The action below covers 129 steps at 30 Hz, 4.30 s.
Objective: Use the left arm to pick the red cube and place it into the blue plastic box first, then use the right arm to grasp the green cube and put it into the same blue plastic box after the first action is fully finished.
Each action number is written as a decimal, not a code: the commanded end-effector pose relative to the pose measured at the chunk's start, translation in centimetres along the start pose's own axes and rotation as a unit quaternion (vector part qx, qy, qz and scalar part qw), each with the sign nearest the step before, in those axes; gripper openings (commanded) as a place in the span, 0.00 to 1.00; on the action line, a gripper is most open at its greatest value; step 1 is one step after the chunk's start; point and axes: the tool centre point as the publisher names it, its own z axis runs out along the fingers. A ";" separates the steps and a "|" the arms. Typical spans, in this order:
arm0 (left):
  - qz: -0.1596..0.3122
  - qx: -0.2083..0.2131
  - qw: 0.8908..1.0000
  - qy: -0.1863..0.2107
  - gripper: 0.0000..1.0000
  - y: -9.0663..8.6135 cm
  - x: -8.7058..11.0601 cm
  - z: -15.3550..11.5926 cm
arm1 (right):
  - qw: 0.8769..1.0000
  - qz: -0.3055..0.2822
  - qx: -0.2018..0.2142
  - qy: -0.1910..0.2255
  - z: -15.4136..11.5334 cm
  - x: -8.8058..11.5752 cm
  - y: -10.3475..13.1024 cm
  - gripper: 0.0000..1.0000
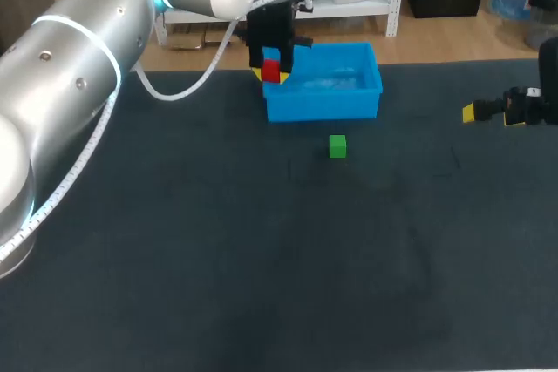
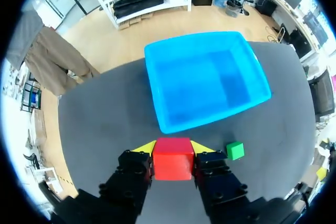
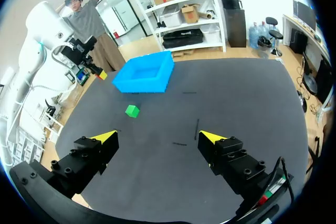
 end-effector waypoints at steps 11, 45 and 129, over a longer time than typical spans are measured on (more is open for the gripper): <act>0.023 -0.001 0.998 0.066 0.00 -0.3 -3.0 0.2 | 1.000 0.000 0.000 0.000 0.0 0.0 0.0 1.00; 0.030 0.046 0.997 0.056 0.00 -1.3 -7.6 -0.5 | 1.000 0.000 0.000 0.000 0.0 0.0 0.0 1.00; 0.022 0.050 0.996 0.071 1.00 1.4 -2.9 0.6 | 1.000 0.000 0.000 0.000 0.0 0.0 0.0 1.00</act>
